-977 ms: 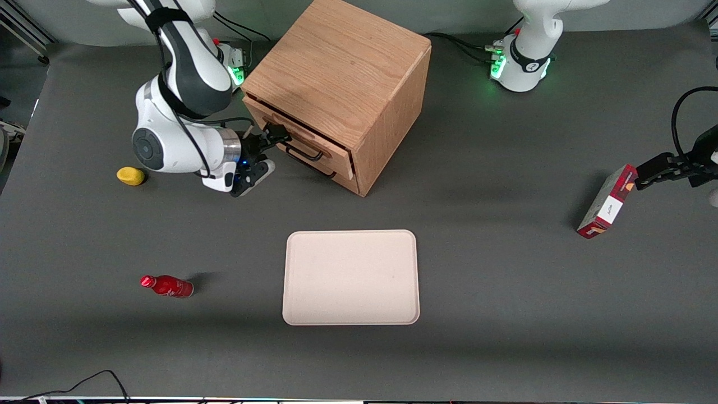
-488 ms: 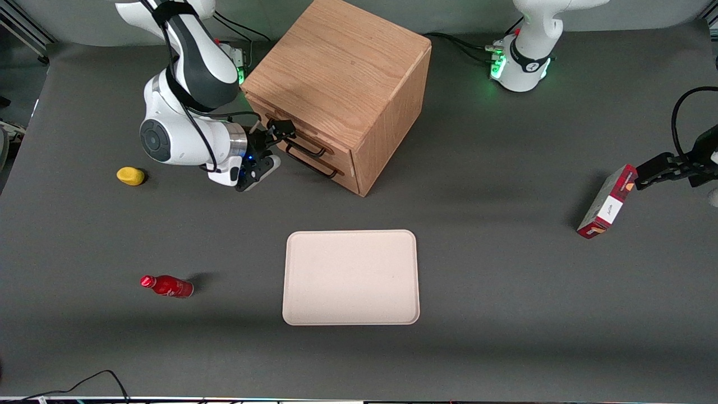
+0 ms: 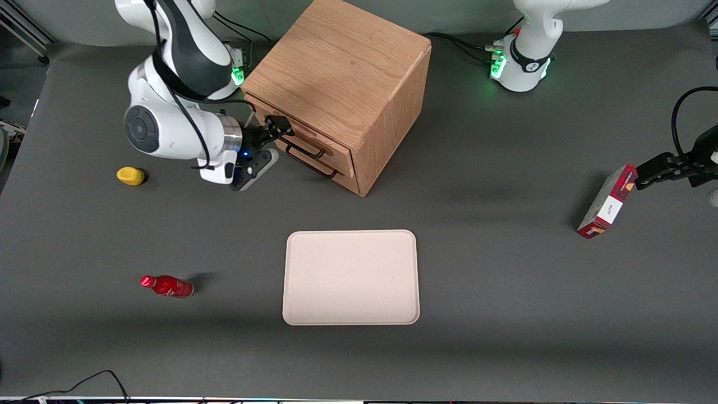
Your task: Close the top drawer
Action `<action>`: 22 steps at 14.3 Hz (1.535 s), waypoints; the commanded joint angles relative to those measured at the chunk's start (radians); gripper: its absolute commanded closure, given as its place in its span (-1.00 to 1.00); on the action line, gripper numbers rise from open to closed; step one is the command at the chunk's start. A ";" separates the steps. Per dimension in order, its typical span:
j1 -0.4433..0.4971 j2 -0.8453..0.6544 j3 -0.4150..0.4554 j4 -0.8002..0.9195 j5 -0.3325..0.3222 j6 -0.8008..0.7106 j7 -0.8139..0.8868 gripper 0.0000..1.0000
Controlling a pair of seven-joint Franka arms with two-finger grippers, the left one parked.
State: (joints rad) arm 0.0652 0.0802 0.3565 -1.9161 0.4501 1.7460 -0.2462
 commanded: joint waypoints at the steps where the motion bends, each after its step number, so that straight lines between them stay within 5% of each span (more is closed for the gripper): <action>1: -0.004 -0.008 -0.020 0.182 -0.088 -0.146 0.021 -1.00; 6: 0.001 -0.143 -0.047 0.403 -0.284 -0.356 0.379 -1.00; 11: -0.004 -0.201 -0.206 0.474 -0.442 -0.448 0.407 -1.00; 14: -0.005 -0.226 -0.293 0.425 -0.435 -0.445 0.419 -1.00; 19: -0.015 -0.298 -0.304 0.195 -0.433 -0.258 0.455 -1.00; 22: -0.015 -0.284 -0.323 0.196 -0.444 -0.250 0.455 -1.00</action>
State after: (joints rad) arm 0.0463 -0.1658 0.0479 -1.6881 0.0302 1.4750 0.1822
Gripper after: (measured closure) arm 0.000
